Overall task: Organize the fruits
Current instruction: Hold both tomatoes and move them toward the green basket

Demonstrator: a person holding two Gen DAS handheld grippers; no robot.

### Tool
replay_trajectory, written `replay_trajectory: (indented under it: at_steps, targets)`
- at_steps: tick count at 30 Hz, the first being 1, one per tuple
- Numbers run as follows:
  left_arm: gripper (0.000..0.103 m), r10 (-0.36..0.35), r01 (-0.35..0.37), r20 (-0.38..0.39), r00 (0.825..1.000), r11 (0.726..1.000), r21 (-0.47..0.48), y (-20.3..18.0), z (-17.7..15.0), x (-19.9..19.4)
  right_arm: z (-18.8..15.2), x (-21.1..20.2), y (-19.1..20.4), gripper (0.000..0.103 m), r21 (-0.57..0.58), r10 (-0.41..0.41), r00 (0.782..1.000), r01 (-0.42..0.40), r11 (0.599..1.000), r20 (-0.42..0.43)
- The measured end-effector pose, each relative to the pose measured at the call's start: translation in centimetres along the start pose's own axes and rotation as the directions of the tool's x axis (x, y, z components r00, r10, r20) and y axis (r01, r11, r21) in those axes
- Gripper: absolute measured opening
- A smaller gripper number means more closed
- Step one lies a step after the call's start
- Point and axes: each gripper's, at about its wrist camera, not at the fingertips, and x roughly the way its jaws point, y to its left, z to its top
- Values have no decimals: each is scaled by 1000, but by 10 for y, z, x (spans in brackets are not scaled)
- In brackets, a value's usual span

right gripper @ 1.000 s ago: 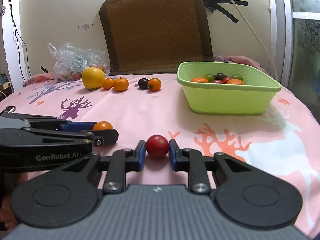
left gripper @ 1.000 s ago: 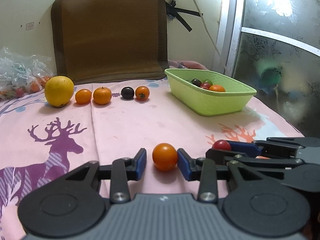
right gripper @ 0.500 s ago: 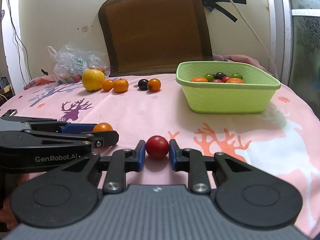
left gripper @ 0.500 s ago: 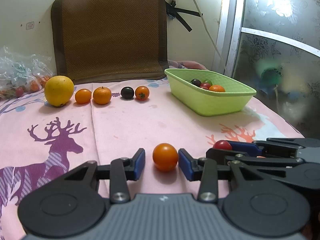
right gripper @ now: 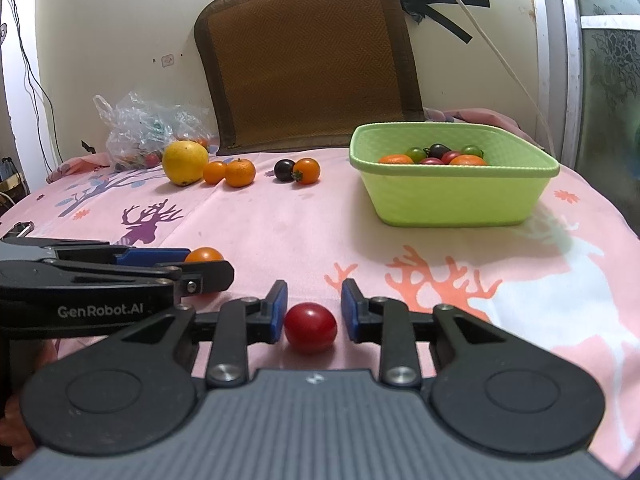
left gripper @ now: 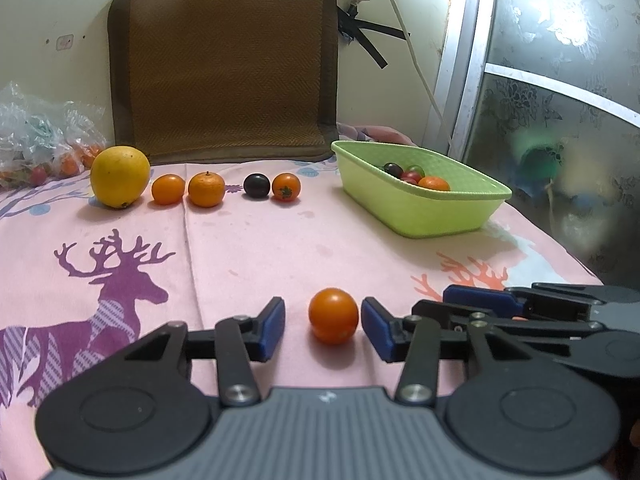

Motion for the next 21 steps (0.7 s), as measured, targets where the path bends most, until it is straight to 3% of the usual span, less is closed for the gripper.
replay_trajectory:
  at_steps: [21]
  targets:
    - [49,6,-5,-1,1000,1000,6,0,0,0,-1,-2,-3,33,9,7,1000,-7,1000,10]
